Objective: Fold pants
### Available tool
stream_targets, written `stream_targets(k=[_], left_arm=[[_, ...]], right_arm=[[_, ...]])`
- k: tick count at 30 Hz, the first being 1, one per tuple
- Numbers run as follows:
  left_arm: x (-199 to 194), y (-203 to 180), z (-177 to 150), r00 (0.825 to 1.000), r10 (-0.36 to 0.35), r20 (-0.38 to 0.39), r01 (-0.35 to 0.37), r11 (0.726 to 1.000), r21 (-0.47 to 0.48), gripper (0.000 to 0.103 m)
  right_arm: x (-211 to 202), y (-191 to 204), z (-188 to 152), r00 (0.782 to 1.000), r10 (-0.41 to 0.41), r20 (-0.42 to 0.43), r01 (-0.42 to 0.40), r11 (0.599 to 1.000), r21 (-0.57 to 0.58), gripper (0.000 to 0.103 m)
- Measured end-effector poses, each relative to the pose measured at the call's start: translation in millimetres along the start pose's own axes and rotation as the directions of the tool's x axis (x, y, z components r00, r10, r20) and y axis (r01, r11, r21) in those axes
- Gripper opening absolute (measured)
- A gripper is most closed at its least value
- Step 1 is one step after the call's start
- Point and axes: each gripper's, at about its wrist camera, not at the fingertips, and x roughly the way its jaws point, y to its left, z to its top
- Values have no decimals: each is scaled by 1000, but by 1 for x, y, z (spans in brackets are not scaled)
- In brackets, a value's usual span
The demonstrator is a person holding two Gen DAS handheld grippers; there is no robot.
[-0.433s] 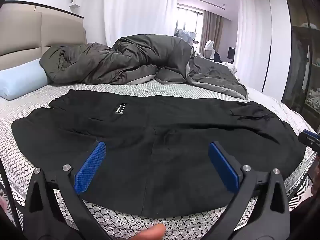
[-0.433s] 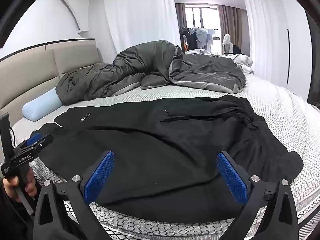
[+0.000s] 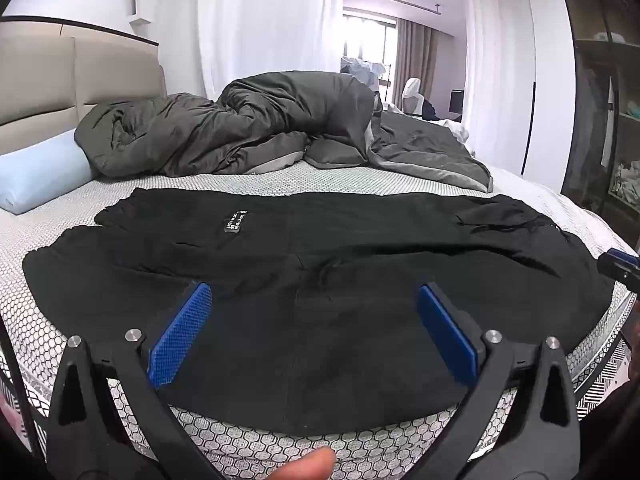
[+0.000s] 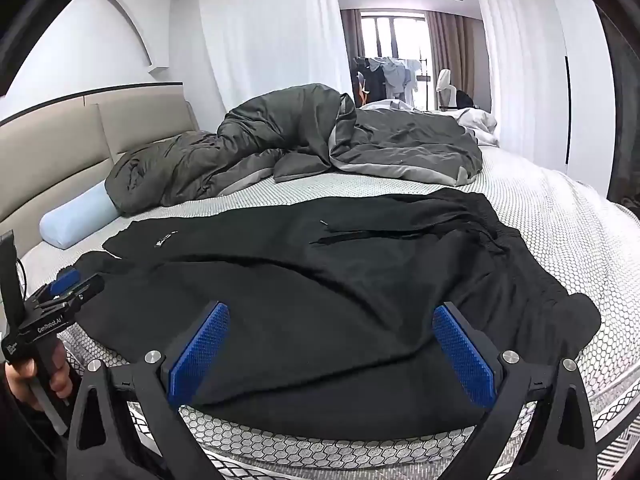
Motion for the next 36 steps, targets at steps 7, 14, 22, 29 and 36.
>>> stream_targets(k=[7,14,22,29,36], left_arm=[[0,2,-1,1000,-4,3,4,1000,-6,102],[1,0,0,1000,-2,2,2,1000,-6,102],[0,1,-1,1000,-2,4,2,1000,-7,102],[1,0,0,1000,0,2,0,1000,-6,102],[1,0,0,1000,0,2,0,1000,-5,102]], right_arm=[[1,7,0,1000,-11,-12,11,1000,-24,103],[3,8,0,1000,-15,-19,14,999,-29,103],[5,8,0,1000,-20,-24,19,999,-25,103],[6,8,1,999,-21,-25,20,999,-25,103],[6,8,0,999,-20,-25,19,999,-27,103]])
